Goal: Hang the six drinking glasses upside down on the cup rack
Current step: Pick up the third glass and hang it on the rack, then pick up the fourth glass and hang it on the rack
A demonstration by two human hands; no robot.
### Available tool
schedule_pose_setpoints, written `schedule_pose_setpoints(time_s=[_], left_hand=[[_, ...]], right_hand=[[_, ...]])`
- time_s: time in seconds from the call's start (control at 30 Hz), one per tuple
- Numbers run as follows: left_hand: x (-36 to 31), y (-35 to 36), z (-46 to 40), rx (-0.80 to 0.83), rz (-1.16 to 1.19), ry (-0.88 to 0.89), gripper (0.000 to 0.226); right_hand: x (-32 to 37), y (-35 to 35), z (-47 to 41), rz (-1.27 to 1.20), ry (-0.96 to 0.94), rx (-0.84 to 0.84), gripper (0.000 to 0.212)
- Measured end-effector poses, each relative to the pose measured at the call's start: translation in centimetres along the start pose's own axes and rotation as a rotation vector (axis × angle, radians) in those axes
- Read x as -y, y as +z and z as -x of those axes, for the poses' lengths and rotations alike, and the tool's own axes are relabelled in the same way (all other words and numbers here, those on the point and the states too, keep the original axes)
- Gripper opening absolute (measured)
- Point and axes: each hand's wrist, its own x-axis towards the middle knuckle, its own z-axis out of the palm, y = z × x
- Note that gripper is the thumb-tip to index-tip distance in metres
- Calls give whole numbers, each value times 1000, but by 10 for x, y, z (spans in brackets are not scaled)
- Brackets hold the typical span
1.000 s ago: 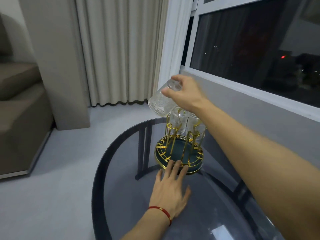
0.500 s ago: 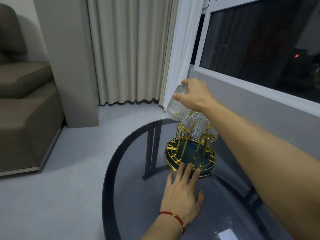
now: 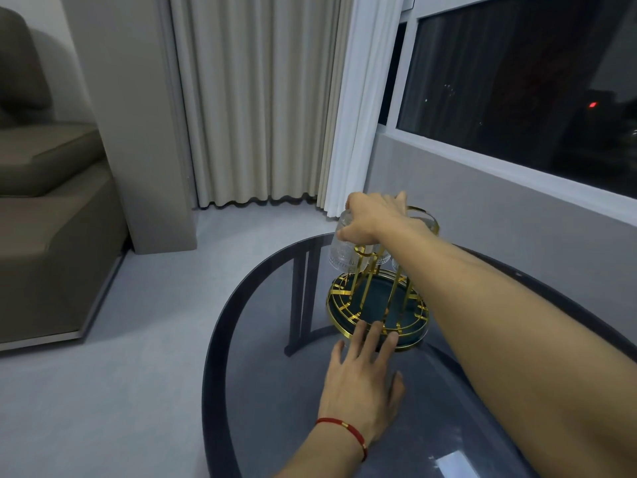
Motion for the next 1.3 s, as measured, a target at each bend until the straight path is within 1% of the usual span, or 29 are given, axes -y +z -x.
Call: schedule_pose_setpoints(time_s=[0.1, 0.23, 0.33, 0.37, 0.43, 0.53, 0.6, 0.63, 0.7, 0.73, 0.8, 0.87, 0.9, 0.93, 1.0, 1.07, 1.13, 1.2, 1.3], left_hand=[[0, 0, 0, -5, -3, 0, 58], [1, 1, -1, -14, -3, 3, 58], [1, 1, 0, -37, -7, 12, 60], [1, 1, 1, -35, -9, 13, 60], [2, 0, 0, -21, -19, 9, 63], [1, -7, 0, 21, -76, 7, 69], [-15, -15, 2, 59, -157, 24, 72], [-17, -19, 0, 52, -148, -2, 73], [-32, -30, -1, 29, -29, -25, 76], [-50, -34, -1, 30, 31, 17, 75], [-79, -38, 3, 33, 99, 130, 66], [-99, -38, 10, 14, 212, 204, 57], [-114, -37, 17, 21, 272, 232, 58], [-125, -35, 23, 41, 320, 252, 60], [-151, -28, 37, 143, 402, 277, 69], [-175, -18, 45, 255, 487, 271, 82], [-194, -10, 46, 299, 569, 229, 91], [-211, -3, 46, 307, 633, 182, 97], [-223, 5, 46, 263, 657, 136, 99]], right_hand=[[0, 6, 1, 87, -33, -9, 37], [2, 10, 3, 178, -48, -25, 32], [0, 6, 12, 125, -56, -27, 38], [-2, 4, 19, 64, -57, -69, 41], [-5, 3, 40, -62, -71, -229, 41], [-9, 9, 94, -230, -128, -467, 34], [-23, 16, 150, -312, -121, -537, 26], [-25, 22, 171, -357, -113, -548, 24], [-32, 31, 216, -434, -72, -543, 24], [-43, 33, 246, -443, -36, -537, 25], [-64, 37, 296, -436, 15, -538, 25], [-88, 38, 334, -426, 68, -569, 27], [-104, 37, 354, -412, 116, -604, 28], [-118, 35, 370, -404, 178, -636, 28], [-145, 32, 400, -427, 317, -670, 26], [-161, 33, 418, -516, 435, -647, 26], [-168, 33, 426, -676, 527, -617, 29], [-174, 34, 430, -771, 584, -610, 31], [-182, 35, 433, -799, 600, -607, 31]])
